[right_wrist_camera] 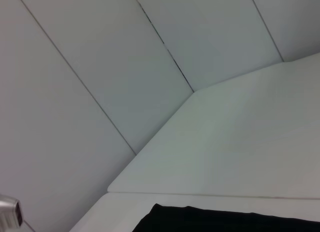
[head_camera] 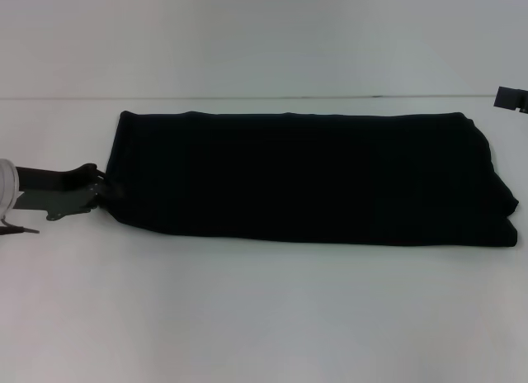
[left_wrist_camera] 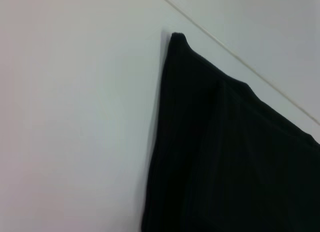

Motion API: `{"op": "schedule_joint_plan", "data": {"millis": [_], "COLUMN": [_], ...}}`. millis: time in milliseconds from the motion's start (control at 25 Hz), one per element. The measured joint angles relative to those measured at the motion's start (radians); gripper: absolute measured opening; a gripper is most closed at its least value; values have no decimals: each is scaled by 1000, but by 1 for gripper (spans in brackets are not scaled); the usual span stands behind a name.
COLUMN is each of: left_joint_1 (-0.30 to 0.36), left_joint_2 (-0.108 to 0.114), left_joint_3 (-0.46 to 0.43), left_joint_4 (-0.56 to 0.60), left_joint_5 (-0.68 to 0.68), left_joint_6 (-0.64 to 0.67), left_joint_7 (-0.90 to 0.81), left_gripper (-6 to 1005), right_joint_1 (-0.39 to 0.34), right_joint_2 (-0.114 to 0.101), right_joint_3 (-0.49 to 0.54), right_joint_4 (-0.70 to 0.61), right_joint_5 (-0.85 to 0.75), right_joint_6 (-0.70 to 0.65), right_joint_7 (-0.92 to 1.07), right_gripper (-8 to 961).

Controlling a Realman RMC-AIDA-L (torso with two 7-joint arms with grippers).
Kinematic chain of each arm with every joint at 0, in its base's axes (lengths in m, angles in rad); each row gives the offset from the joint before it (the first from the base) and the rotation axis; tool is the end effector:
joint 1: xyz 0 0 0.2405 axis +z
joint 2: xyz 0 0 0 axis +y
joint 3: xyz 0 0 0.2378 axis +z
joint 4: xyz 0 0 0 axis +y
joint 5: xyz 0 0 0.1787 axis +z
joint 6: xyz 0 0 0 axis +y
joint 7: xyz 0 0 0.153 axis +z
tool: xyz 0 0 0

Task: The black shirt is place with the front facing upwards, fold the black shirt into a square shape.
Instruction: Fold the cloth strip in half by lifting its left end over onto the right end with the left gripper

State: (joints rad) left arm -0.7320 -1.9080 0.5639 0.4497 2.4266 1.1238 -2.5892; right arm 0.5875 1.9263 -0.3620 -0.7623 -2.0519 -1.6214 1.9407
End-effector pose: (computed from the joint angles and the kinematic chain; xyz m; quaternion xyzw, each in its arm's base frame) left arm -0.2886 0.3712 0.0383 -0.6514 -0.7126 -0.1392 0.2204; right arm 0.2410 0.3412 0.1114 -0.8276 0.4160 0.3176 0.2029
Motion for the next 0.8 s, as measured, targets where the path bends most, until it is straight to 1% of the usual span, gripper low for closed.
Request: {"op": "schedule_joint_plan", "data": {"millis": [280, 400, 440, 560, 680, 720, 760, 800], "left_joint_1": [14, 28, 38, 69, 112, 112, 160, 171], "left_joint_2": [-8, -17, -24, -36, -44, -44, -47, -47], "left_joint_3": [1, -5, -7, -9, -10, -10, -12, -12], "left_joint_4": [15, 35, 52, 94, 127, 127, 152, 157], "left_joint_5": [0, 0, -3, -36, -101, -101, -154, -163], "left_joint_6": [-6, -7, -7, 1, 18, 18, 26, 27], "left_joint_7": [5, 13, 15, 36, 81, 81, 131, 141], "left_gripper": [203, 120, 97, 26, 30, 31, 32, 33], "right_joint_1": [0, 0, 0, -2, -6, -8, -9, -9], "right_joint_2": [1, 3, 4, 15, 28, 31, 35, 38], "right_joint_3": [0, 0, 0, 0, 1, 1, 1, 1], "right_joint_4": [0, 0, 0, 3, 23, 34, 50, 61], "right_joint_5": [3, 4, 4, 11, 49, 66, 87, 100], "right_joint_6": [0, 4, 7, 19, 37, 40, 45, 50], "right_joint_7": [-1, -1, -1, -2, -19, -26, -35, -40], "right_gripper": [905, 905, 905, 905, 905, 906, 906, 906]}}
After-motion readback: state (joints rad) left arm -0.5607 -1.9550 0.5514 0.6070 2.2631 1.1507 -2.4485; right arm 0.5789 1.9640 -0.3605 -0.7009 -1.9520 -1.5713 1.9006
